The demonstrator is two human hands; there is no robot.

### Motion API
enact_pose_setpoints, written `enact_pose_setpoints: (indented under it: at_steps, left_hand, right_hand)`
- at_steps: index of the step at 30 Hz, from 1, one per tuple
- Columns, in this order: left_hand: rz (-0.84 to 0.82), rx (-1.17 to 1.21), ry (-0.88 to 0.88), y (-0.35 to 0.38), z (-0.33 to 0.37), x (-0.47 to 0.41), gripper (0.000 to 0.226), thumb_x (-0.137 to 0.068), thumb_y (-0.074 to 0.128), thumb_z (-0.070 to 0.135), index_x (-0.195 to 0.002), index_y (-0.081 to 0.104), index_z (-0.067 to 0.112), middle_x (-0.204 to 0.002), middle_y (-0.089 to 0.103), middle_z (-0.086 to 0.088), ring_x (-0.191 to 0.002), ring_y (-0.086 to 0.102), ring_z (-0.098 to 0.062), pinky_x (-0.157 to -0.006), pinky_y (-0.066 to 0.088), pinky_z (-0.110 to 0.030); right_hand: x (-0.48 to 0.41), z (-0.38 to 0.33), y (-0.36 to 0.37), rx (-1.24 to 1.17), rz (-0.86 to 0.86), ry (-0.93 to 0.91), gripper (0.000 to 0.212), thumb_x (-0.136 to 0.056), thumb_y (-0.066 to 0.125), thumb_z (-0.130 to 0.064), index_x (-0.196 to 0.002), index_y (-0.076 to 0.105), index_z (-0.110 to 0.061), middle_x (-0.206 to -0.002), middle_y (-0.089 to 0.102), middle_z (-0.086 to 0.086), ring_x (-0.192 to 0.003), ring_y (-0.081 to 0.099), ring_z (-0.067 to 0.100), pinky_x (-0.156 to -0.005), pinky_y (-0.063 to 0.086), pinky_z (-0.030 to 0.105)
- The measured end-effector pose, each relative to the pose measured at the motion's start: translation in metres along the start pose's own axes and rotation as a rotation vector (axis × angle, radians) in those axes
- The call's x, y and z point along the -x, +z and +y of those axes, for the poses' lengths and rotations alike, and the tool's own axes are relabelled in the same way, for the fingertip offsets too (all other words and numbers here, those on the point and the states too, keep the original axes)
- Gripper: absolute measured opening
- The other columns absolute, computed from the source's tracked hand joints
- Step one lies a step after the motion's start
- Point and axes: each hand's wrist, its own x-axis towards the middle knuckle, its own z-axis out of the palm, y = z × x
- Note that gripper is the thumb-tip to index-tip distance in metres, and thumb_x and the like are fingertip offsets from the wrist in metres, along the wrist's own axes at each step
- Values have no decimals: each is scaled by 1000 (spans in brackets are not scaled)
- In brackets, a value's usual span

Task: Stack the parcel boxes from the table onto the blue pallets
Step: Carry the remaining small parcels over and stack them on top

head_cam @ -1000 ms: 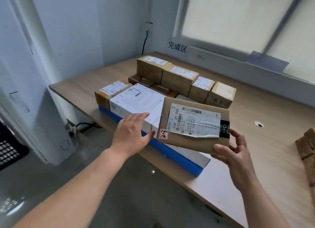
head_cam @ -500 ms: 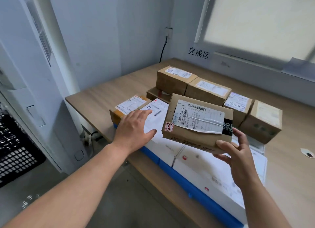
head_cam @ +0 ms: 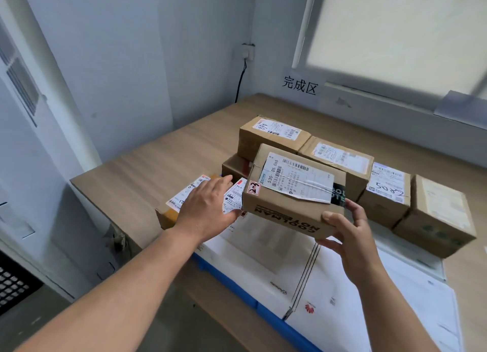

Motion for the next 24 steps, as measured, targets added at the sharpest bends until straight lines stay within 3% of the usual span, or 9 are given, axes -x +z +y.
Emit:
enact_pose_setpoints:
  at_steps: [5, 9, 12, 16, 19, 24]
  left_hand:
    - [-64, 54, 44, 4, -33, -38, 81, -84, 62, 48, -148, 24, 15, -147, 39, -1, -134, 35, -18, -108, 27, -30]
    - [-157, 71, 76, 4, -65, -67, 84, -84, 62, 43, -150, 18, 16, -151, 34, 0, -138, 30, -16, -113, 24, -32]
    - [-202, 99, 93, 3, -90, -89, 84, -86, 61, 42, -150, 15, 18, -152, 31, 2, -139, 28, -15, -112, 24, -30]
    - [-287, 158, 106, 7, -114, -116, 83, -85, 61, 33, -151, 13, 21, -155, 24, 5, -141, 24, -14, -112, 25, -33]
    - [-331, 224, 125, 12, -127, -132, 82, -80, 64, 33, -149, 20, 26, -149, 36, 8, -135, 35, -14, -109, 35, -38]
    - [-394, 321, 168, 18, -139, -148, 64, -83, 62, 33, -138, 31, 43, -126, 58, 14, -112, 56, -12, -90, 50, -35]
  right_hand:
    - [-17, 4, 37, -8, 44, 31, 58, -63, 74, -21, -112, 48, -35, -111, 59, 11, -88, 63, 25, -73, 56, 47]
    - [-30, 6, 67, -8, 108, 47, 69, -54, 76, -28, -117, 49, -31, -119, 60, 11, -91, 63, 25, -75, 56, 51]
    - [-41, 5, 92, 6, 145, 63, 68, -62, 76, -23, -124, 48, -26, -118, 61, 10, -90, 64, 25, -77, 56, 53]
    - [-57, 5, 120, 46, 195, 80, 50, -81, 70, -13, -125, 48, -23, -111, 63, 9, -88, 65, 26, -80, 56, 55]
    - [-64, 6, 137, 60, 218, 104, 49, -82, 69, -14, -126, 48, -23, -101, 64, 8, -86, 66, 27, -78, 56, 53]
    - [-72, 12, 153, 96, 265, 163, 43, -84, 68, -21, -123, 49, -23, -99, 64, 9, -90, 65, 29, -68, 58, 42]
